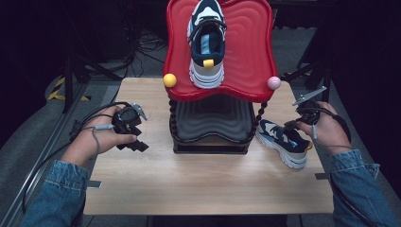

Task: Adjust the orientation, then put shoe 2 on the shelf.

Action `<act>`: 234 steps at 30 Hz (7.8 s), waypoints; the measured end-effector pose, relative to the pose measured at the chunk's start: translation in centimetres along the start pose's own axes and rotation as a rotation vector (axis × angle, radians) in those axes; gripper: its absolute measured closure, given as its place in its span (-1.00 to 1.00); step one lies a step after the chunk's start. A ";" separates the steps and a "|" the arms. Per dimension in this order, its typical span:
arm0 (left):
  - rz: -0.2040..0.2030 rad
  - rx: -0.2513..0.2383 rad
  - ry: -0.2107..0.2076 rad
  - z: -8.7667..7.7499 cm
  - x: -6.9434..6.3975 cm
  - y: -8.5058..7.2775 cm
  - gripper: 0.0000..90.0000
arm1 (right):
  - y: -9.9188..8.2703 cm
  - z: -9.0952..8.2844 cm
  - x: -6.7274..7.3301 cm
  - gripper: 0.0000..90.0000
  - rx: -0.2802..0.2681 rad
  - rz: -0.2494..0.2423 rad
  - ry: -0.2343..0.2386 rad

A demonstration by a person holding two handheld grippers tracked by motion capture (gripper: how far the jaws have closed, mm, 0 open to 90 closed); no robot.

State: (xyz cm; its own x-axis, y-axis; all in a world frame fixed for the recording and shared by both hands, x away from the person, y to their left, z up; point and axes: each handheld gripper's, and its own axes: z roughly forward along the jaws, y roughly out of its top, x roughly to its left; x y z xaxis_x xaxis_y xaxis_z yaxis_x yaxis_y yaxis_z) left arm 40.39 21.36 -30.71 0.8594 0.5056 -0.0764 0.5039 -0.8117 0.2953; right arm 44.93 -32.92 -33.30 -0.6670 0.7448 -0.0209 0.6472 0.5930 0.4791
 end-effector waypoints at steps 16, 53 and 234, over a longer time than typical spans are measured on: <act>0.012 0.010 -0.019 1.2 0.4 0.4 -0.24 | -4.3 -3.5 0.7 0.43 0.130 0.033 -0.018; -0.013 0.022 -0.027 2.0 0.5 -0.8 -0.24 | -3.0 -1.5 7.3 0.54 0.244 -0.215 0.135; -0.120 0.018 -0.153 11.3 0.5 -6.1 -0.42 | 26.2 -15.8 14.9 0.64 0.251 -0.536 0.161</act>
State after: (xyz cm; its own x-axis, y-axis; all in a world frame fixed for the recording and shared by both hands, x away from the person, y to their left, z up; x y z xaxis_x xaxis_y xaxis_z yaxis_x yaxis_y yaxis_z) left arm 38.72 23.29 -43.32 0.7954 0.5499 -0.2546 0.6040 -0.7539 0.2586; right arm 46.09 -11.08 -7.20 -0.9585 0.2787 -0.0599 0.2600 0.9409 0.2169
